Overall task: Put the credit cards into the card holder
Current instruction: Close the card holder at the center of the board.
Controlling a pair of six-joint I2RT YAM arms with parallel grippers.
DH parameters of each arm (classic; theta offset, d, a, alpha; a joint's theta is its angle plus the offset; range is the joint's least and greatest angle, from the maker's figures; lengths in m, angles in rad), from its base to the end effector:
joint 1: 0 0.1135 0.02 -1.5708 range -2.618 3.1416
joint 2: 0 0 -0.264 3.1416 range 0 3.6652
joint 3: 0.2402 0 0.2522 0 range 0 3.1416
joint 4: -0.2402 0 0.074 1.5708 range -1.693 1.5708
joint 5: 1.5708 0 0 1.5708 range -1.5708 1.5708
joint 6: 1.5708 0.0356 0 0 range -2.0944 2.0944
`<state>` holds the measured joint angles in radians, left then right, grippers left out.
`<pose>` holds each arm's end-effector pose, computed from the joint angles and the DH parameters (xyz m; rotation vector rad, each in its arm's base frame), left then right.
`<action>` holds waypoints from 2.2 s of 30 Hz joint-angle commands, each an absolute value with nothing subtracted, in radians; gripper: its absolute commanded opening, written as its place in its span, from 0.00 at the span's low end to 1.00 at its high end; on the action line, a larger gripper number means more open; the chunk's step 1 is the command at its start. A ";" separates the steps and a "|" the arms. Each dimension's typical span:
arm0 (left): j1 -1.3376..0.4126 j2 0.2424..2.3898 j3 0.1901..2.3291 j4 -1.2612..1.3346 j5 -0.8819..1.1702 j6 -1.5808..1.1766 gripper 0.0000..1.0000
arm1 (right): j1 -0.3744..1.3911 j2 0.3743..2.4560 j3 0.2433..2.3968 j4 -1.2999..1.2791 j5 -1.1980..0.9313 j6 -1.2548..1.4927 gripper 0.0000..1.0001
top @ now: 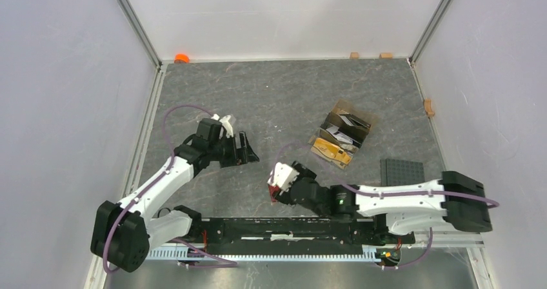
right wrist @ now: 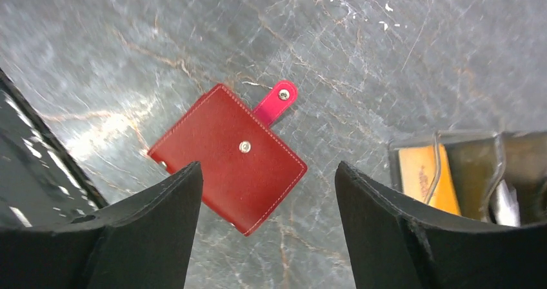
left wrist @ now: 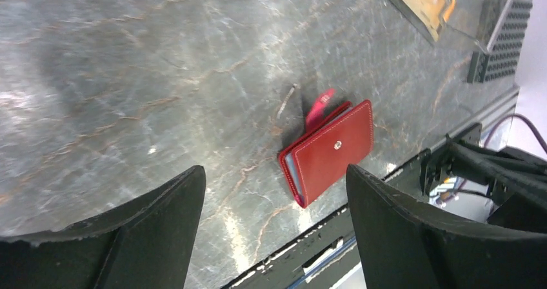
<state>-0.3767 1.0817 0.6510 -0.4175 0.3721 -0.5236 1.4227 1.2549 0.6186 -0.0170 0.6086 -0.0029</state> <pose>0.1947 -0.0909 0.2184 -0.0061 2.5256 -0.8412 0.0574 0.2468 0.2044 -1.1123 1.7784 0.1735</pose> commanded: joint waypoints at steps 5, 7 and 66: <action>-0.537 1.160 0.611 -0.194 0.350 -0.601 0.83 | 1.241 1.017 0.486 -0.079 0.334 0.570 0.77; -0.576 1.194 0.601 -0.151 0.339 -0.596 0.82 | 1.194 0.997 0.441 -0.056 0.263 0.688 0.75; -0.695 1.201 0.507 -0.106 0.260 -0.631 0.69 | 0.952 1.112 0.264 0.236 0.018 0.950 0.59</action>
<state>-0.7055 1.1709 0.4423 -0.1074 0.2356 -0.7116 0.9398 1.0935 0.2546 0.1638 0.0471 0.9043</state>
